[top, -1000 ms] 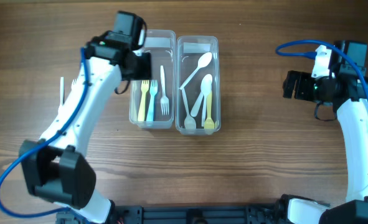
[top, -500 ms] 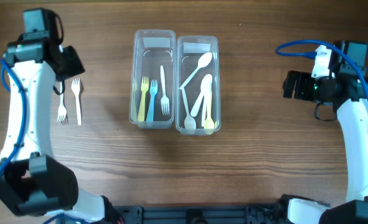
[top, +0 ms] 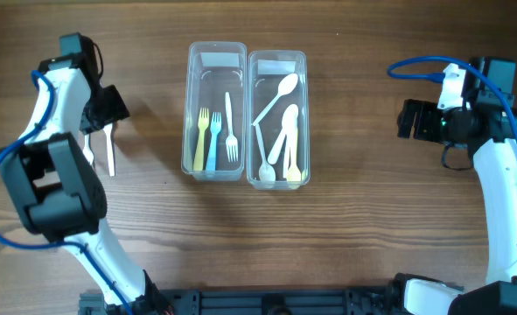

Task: Pack container
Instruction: 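Grasp the next white fork with the left gripper, then place the white fork into the left container and release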

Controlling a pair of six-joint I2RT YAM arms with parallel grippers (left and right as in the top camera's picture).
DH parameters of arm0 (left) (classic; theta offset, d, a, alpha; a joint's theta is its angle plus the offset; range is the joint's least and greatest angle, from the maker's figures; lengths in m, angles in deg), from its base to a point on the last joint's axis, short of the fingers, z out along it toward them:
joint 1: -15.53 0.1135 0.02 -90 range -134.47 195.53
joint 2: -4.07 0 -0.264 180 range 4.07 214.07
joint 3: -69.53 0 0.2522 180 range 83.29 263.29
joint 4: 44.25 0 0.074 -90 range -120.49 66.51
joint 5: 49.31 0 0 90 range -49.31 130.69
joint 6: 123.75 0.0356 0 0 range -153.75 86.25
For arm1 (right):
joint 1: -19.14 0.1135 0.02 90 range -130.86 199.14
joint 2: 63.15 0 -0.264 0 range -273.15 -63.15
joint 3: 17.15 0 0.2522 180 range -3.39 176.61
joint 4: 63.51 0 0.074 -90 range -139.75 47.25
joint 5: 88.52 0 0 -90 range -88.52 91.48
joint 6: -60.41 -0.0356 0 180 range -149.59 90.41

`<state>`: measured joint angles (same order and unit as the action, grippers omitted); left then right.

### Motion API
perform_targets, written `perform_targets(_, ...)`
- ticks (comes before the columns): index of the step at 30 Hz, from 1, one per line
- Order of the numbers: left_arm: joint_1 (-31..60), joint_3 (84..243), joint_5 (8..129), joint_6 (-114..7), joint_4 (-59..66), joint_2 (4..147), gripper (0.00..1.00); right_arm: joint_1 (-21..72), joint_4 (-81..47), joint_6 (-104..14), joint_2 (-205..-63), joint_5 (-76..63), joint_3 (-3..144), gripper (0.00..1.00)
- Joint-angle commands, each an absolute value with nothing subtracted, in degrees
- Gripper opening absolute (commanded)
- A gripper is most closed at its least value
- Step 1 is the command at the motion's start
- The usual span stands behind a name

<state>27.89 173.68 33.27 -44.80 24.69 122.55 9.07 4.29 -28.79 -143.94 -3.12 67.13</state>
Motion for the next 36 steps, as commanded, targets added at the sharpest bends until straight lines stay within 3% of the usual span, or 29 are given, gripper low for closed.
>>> perform_targets(1,28.1,173.2,34.2,-44.5,24.1,126.8,0.60,9.1,4.2,-28.2,-144.0,-2.4,66.9,1.00)
perform_targets(11,28.6,173.2,34.2,-43.7,21.8,129.7,0.52,9.1,4.2,-28.2,-144.0,-2.4,66.9,1.00)
perform_targets(13,28.6,173.1,34.2,-42.9,21.7,129.7,0.45,9.1,4.2,-28.2,-144.0,-2.4,66.9,1.00)
perform_targets(15,28.6,173.1,34.2,-43.0,21.8,129.7,0.20,9.1,4.2,-28.2,-144.0,-2.4,66.9,1.00)
perform_targets(16,28.6,173.1,34.2,-43.0,21.8,129.7,0.15,9.1,4.2,-28.2,-144.0,-2.4,66.9,1.00)
perform_targets(25,28.5,173.4,34.2,-43.0,23.0,128.2,0.09,9.1,4.2,-28.2,-144.0,-2.4,66.9,1.00)
perform_targets(30,28.2,173.4,34.5,-44.7,24.2,120.6,0.07,9.1,4.2,-28.2,-144.0,-2.4,66.9,1.00)
perform_targets(36,23.0,173.4,48.0,-44.9,24.9,106.7,0.06,9.1,4.2,-28.2,-144.0,-2.4,66.9,1.00)
